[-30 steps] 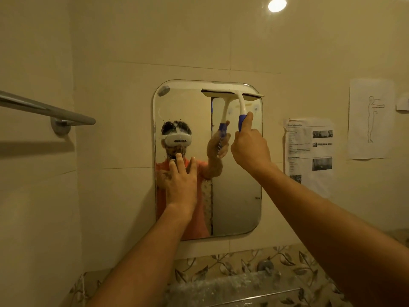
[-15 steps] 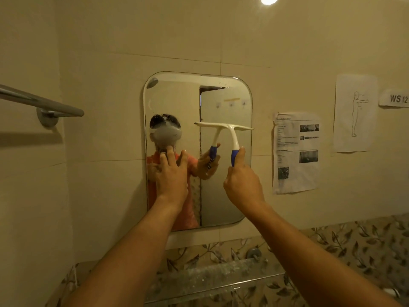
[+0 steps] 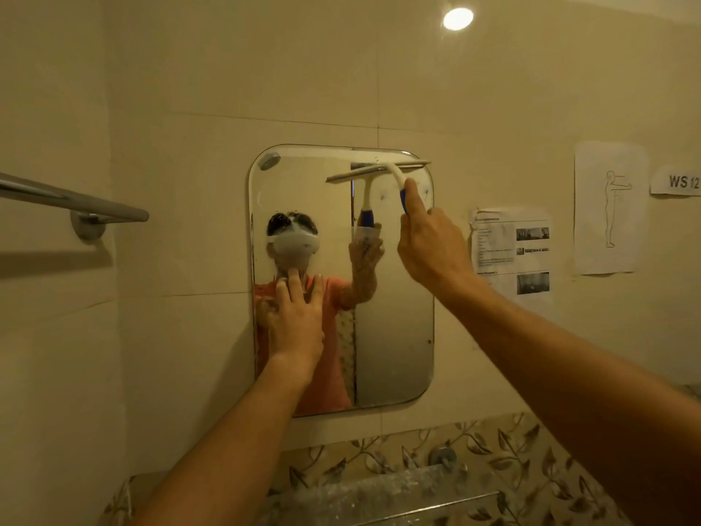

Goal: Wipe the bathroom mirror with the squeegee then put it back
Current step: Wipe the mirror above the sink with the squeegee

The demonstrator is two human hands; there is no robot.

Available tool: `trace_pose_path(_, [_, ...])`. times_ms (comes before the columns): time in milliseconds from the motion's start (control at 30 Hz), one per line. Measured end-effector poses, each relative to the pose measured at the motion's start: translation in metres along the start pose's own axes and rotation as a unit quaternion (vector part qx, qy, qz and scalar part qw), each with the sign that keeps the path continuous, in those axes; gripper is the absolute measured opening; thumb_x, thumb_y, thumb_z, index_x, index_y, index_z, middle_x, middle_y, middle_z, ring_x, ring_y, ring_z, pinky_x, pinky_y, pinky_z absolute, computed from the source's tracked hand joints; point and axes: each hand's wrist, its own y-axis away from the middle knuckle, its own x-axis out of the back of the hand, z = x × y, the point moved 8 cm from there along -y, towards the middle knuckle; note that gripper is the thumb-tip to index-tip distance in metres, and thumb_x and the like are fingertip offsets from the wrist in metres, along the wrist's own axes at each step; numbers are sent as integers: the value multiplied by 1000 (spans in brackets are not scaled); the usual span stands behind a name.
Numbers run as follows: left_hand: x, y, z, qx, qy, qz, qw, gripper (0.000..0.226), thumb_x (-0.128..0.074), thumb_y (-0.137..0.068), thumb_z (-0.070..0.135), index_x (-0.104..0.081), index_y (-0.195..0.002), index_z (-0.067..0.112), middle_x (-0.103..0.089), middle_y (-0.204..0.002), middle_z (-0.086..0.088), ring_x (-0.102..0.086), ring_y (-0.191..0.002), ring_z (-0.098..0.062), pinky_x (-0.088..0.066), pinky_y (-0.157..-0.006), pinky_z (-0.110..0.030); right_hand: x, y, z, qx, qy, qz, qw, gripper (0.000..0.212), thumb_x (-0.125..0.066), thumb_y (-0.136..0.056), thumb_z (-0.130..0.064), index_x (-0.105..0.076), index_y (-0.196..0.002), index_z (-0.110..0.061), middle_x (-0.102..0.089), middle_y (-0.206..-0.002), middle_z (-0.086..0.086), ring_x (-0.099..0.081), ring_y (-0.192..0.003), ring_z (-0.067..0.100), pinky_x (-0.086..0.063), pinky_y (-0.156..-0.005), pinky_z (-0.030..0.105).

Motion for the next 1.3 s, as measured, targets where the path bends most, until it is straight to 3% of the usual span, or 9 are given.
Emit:
trace_pose_path(267, [0,-2,1,0,-4,-6,1000,110,-80,-78,39,-8,-160,28,-1,-160,-22,-14,-143,-40,-38,-108,-58,-1,-24,-5,0,1,9,1000,64,-38,-108,-26,-3,-162,-25,-50,-94,11,-50,-68,18,-41,-60,32])
trace_pose_path(467, [0,0,1,-4,0,-5,1000,111,-81,-78,37,-7,-160,28,0,-161,-21,-12,-144,-40,-36,-110,-57,-1,-30,-6,-16,-19,7,1000,66,-41,-107,-22,-4,-161,-25,-50,-87,8,-44,-60,12,-36,-53,26])
trace_pose_path(633, [-1,1,0,-4,-2,3,1000,108,-79,-80,38,-7,-161,27,-1,-161,-21,-13,-144,-40,-38,-109,-57,-7,-2,0,-32,-47,-5,998,65,-39,-107,-22,-4,-161,-23,-44,-71,-1,-44,-56,12,-31,-47,24])
trace_pose_path(833, [2,3,0,-5,-12,11,1000,108,-78,-79,42,-9,-160,27,-3,-161,-22,-17,-142,-39,-42,-106,-53,-28,43,15,-44,-58,-17,997,63,-37,-107,-23,-6,-161,-22,-51,-73,4,-51,-58,19,-42,-47,31])
trace_pose_path(1133, [3,4,-1,-6,0,11,1000,105,-78,-80,44,-12,-160,27,-5,-161,-22,-17,-144,-40,-45,-103,-55,-49,92,27,-74,-62,-60,994,63,-36,-107,-26,-2,-161,-25,-52,-79,3,-51,-63,15,-38,-51,27])
trace_pose_path(1300, [1,5,-1,-4,7,5,1000,104,-75,-84,42,-6,-161,27,-1,-163,-21,-11,-146,-41,-41,-107,-56,-33,81,14,-57,-69,-47,995,63,-37,-108,-26,-4,-162,-24,-43,-74,-3,-46,-61,13,-40,-52,28])
